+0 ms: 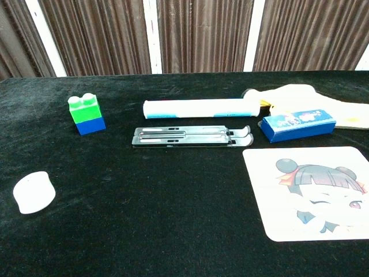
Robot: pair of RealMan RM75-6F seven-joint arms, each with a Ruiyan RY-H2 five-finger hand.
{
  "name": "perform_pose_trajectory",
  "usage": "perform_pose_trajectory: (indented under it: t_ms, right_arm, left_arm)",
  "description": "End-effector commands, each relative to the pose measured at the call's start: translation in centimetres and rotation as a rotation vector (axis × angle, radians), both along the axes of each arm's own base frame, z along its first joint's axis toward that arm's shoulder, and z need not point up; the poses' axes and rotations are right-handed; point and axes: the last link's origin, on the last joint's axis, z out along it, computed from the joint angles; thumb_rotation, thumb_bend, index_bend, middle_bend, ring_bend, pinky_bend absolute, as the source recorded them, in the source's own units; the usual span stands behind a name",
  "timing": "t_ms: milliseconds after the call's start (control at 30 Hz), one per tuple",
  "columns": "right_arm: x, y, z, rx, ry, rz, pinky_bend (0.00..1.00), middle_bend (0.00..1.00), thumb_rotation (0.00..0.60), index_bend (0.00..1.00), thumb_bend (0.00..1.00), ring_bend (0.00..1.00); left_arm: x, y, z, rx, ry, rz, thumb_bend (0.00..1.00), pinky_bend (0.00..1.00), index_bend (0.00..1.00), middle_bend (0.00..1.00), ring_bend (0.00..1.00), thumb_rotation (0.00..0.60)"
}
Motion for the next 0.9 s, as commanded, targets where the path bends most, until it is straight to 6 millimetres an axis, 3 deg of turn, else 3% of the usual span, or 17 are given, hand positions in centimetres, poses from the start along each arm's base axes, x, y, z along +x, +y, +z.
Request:
perform_pose_trajectory:
  t_ms: [33, 900]
  right_arm:
    - [-0.11, -0.05, -0.08, 0.003, 0.004, -0.004, 0.0, 0.0, 0.6, 0.25, 0.13, 0.0]
    - [-0.39, 0.14, -0.05, 0.006, 0.011, -0.011, 0.0, 0.0, 0.6, 0.25, 0.13, 0.0]
  left_arm:
    - [-0.04, 0.06, -0.06, -0.003, -0.002, 0.002, 0.18, 0.0, 0.0, 0.0, 0.0, 0.6]
    - [-0.1, 0.05, -0.43, -0.033, 0.023, 0.011, 0.14, 0.0, 0.0, 0.0, 0.0, 0.6]
